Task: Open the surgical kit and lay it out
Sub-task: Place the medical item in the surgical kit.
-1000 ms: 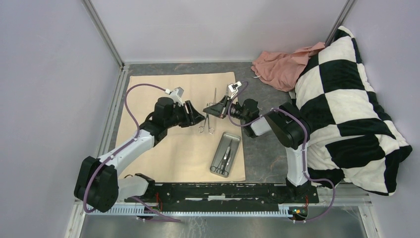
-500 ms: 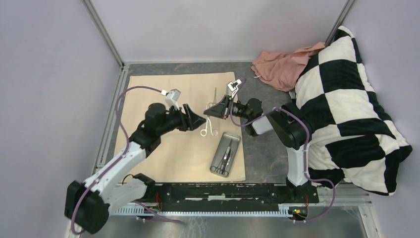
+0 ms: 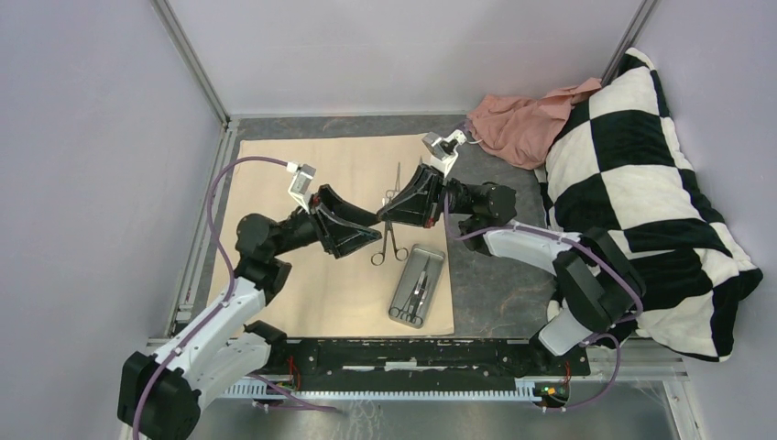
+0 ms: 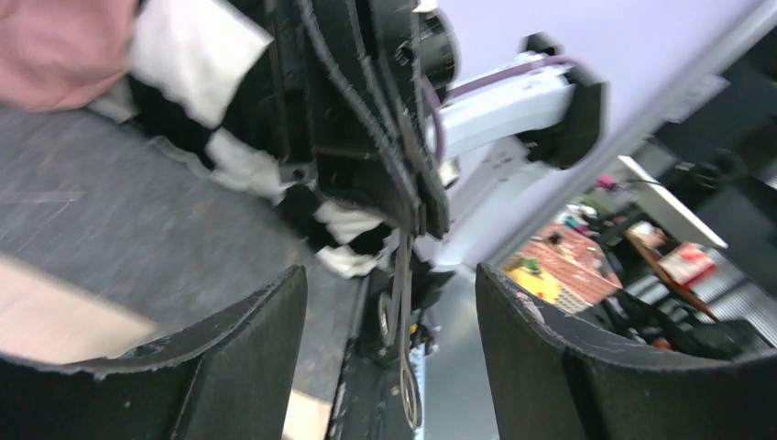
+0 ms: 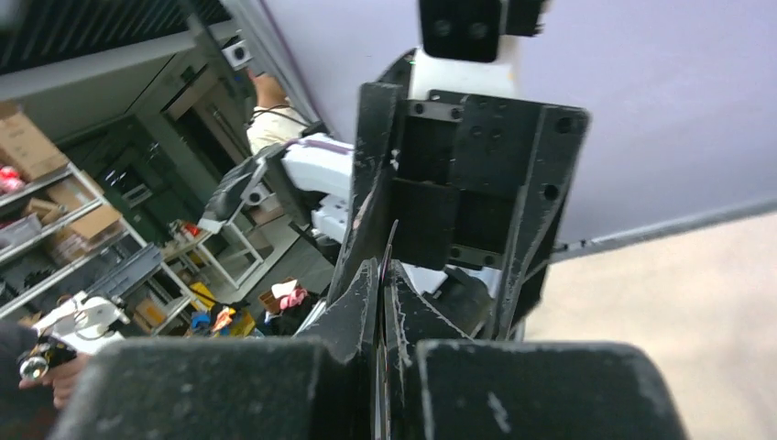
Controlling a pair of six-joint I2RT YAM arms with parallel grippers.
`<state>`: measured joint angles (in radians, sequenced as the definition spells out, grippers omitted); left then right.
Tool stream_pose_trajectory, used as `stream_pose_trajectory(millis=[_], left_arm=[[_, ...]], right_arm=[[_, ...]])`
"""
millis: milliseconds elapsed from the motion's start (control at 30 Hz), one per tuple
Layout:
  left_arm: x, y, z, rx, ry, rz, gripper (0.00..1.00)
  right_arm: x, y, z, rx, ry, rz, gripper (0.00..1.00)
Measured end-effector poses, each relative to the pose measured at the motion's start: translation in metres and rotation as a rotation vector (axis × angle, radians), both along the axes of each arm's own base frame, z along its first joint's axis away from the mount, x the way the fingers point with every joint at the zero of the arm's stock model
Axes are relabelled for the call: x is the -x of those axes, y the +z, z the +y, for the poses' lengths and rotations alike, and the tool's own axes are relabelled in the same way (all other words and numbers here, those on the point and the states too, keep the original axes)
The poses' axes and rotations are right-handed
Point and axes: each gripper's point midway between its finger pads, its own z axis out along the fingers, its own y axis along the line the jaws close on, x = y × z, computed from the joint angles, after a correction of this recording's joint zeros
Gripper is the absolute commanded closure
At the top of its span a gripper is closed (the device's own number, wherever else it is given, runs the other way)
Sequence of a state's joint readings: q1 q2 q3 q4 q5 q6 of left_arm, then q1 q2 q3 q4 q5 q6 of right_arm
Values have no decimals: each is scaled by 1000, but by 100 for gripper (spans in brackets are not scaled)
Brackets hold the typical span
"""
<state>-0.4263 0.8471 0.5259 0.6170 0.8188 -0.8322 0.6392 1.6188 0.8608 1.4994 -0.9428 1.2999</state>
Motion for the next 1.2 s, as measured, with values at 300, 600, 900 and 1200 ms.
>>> stream_pose_trajectory(millis=[300,600,900,1200], left_arm=[[52,58,-1,226,-319,-63,25],[101,68,-2,244,-501,-69,40],[109,71,3,268,-496,-81,58],[91,69,-4,240,-401,-89,98]], right_arm=[[78,60,5,-115,72,-264,100],[95,90,18,-179,75,-346,100],[93,86,30,-181,124,-276,100],[74,82,24,-183,88,-222,100]])
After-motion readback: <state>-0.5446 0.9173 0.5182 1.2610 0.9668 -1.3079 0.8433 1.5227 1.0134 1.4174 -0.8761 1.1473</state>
